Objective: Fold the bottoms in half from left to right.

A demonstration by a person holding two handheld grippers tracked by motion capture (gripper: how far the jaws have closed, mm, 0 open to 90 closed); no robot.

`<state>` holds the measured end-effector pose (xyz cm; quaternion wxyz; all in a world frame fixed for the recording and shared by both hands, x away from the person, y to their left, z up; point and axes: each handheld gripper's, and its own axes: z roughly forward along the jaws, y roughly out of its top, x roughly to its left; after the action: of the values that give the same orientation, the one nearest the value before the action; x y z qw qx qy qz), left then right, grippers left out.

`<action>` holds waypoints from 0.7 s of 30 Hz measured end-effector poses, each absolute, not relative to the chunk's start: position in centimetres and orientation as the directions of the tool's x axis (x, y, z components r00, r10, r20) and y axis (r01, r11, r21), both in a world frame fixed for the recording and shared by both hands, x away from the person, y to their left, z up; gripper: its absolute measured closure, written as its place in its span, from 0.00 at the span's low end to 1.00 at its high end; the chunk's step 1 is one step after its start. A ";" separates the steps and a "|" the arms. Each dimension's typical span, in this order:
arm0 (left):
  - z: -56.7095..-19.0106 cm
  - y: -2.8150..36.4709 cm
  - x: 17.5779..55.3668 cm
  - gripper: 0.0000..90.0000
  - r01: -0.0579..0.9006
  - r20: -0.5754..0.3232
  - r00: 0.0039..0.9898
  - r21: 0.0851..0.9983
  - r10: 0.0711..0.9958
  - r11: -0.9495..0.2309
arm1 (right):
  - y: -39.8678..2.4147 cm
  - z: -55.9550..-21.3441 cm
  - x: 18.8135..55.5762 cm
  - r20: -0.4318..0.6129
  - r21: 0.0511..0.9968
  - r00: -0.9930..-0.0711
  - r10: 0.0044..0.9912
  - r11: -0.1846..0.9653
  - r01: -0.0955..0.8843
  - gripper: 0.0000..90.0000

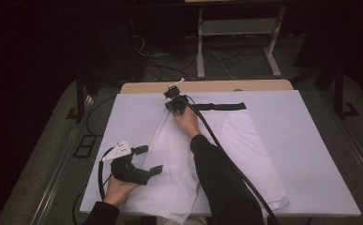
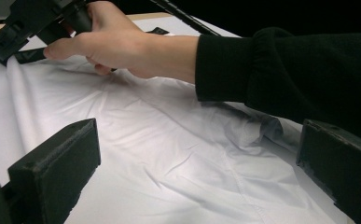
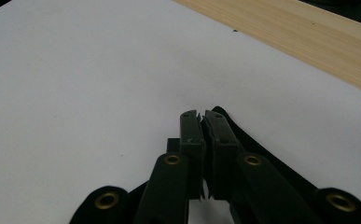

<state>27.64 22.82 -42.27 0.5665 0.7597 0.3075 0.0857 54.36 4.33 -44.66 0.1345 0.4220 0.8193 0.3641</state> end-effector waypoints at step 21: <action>-41.6 25.3 27.0 0.00 0.508 -0.279 0.712 0.839 0.645 -0.197 | 2.9 -44.3 53.3 0.119 0.765 -0.627 0.770 0.331 0.552 0.95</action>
<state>27.03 25.30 -41.57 0.5116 0.7707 0.3739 0.0669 53.26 2.88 -44.27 0.1340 0.4106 0.8048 0.4072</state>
